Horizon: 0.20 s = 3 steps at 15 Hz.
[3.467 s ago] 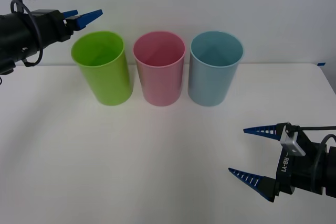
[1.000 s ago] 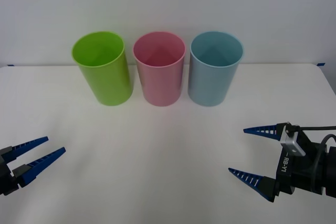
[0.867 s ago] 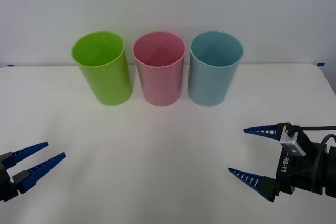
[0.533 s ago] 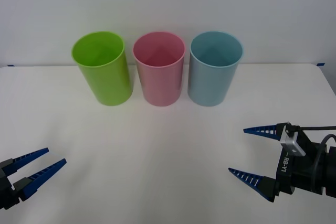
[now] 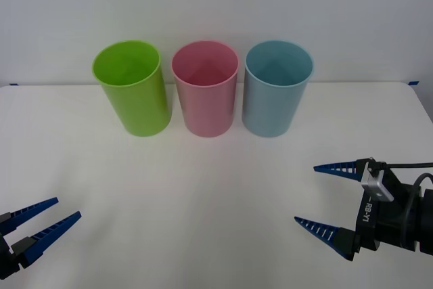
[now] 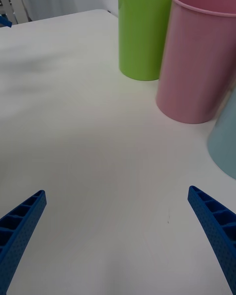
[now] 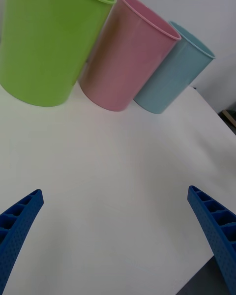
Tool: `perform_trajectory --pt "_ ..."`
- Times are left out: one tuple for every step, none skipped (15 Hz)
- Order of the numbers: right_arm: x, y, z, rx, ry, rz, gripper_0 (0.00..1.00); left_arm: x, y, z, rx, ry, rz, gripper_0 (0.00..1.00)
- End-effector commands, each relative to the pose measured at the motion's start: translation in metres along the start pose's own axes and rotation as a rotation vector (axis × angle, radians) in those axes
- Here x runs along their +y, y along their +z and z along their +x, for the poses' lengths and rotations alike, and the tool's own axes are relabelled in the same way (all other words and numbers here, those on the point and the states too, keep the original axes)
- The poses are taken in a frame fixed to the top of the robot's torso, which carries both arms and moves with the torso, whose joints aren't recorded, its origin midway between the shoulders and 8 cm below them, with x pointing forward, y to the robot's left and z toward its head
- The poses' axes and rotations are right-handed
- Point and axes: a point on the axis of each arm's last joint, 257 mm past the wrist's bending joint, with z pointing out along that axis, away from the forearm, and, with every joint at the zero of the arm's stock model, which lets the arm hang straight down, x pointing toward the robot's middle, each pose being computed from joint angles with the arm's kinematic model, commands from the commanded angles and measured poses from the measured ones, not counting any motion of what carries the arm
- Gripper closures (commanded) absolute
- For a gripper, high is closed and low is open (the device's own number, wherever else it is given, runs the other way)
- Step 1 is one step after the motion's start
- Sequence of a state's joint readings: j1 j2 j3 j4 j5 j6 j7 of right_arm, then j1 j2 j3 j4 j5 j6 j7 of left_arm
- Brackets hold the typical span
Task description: Put cans in the blue bin and PET bottles in the pink bin and trash in the green bin.
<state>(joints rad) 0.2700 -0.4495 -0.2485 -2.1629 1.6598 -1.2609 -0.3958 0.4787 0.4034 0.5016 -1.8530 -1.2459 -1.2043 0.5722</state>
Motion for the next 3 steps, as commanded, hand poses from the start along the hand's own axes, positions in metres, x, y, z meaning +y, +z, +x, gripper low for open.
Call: perform_trajectory --pt "0.0 0.0 0.0 0.0 0.0 0.0 0.0 0.0 0.0 -0.0001 0.0 0.0 0.0 0.0" --pt "0.0 0.0 0.0 0.0 0.0 0.0 0.0 0.0 0.0 -0.0001 0.0 0.0 0.0 0.0" --pt "0.0 0.0 0.0 0.0 0.0 0.0 0.0 0.0 0.0 -0.0001 0.0 0.0 0.0 0.0"
